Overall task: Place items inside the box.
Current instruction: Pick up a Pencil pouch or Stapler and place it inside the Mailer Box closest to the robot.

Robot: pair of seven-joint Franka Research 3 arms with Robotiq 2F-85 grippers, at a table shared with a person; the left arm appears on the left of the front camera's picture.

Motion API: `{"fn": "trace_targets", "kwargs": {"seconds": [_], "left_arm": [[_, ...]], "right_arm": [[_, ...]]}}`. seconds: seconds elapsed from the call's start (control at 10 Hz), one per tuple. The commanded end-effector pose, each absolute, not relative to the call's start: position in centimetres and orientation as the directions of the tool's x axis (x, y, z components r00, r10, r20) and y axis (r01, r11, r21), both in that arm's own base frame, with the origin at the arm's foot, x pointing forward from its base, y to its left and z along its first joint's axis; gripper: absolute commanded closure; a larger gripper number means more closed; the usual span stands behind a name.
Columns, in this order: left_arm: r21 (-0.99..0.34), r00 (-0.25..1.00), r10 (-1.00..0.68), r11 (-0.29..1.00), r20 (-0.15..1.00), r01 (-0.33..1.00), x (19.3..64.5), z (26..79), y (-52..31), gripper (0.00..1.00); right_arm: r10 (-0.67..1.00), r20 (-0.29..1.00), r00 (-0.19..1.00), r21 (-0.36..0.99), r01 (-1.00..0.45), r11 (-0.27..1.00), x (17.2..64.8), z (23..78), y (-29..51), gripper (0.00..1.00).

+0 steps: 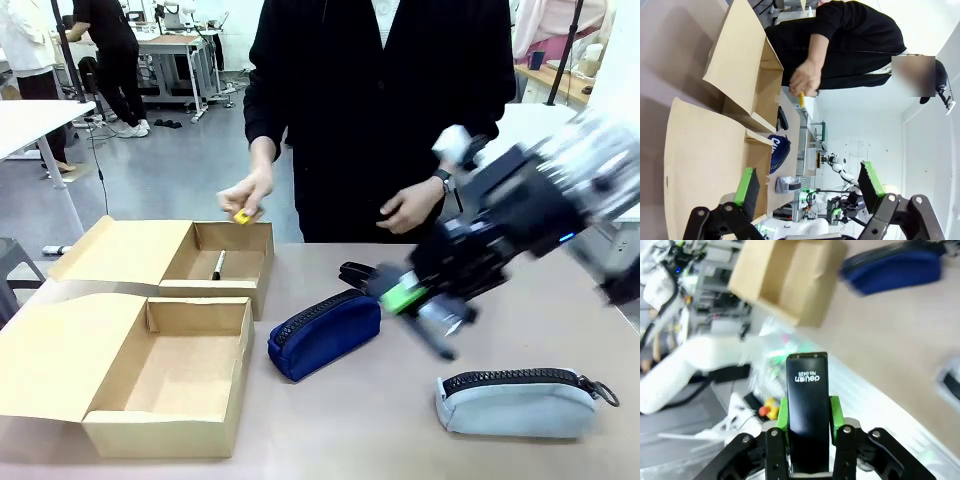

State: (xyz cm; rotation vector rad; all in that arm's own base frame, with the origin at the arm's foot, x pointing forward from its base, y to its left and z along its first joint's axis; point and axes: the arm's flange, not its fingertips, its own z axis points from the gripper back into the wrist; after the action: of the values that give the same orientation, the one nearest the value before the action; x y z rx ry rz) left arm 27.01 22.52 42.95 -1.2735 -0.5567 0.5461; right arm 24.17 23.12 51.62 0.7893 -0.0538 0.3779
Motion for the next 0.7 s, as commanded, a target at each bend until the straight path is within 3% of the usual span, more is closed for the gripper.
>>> {"fn": "trace_targets", "kwargs": {"seconds": [0.0, 0.1, 0.4, 0.6], "left_arm": [[-0.977, 0.750, 0.653, 0.208, 0.105, -0.044, 26.9, 42.9, 22.5, 0.00], [-0.977, 0.750, 0.653, 0.208, 0.105, -0.044, 26.9, 42.9, 22.5, 0.00], [-0.977, 0.750, 0.653, 0.208, 0.105, -0.044, 26.9, 42.9, 22.5, 0.00], [-0.977, 0.750, 0.653, 0.208, 0.105, -0.044, 26.9, 42.9, 22.5, 0.00]], "right_arm": [[0.240, 0.274, 0.931, 0.703, -0.364, 0.611, 23.4, 46.4, 25.1, 0.64], [0.311, 0.187, 0.932, 0.682, -0.351, 0.641, 24.2, 51.6, 23.1, 0.64], [0.311, 0.187, 0.932, 0.682, -0.351, 0.641, 24.2, 51.6, 23.1, 0.64], [0.273, 0.180, 0.945, 0.731, -0.314, 0.606, 24.4, 50.9, 27.2, 0.64]]}}
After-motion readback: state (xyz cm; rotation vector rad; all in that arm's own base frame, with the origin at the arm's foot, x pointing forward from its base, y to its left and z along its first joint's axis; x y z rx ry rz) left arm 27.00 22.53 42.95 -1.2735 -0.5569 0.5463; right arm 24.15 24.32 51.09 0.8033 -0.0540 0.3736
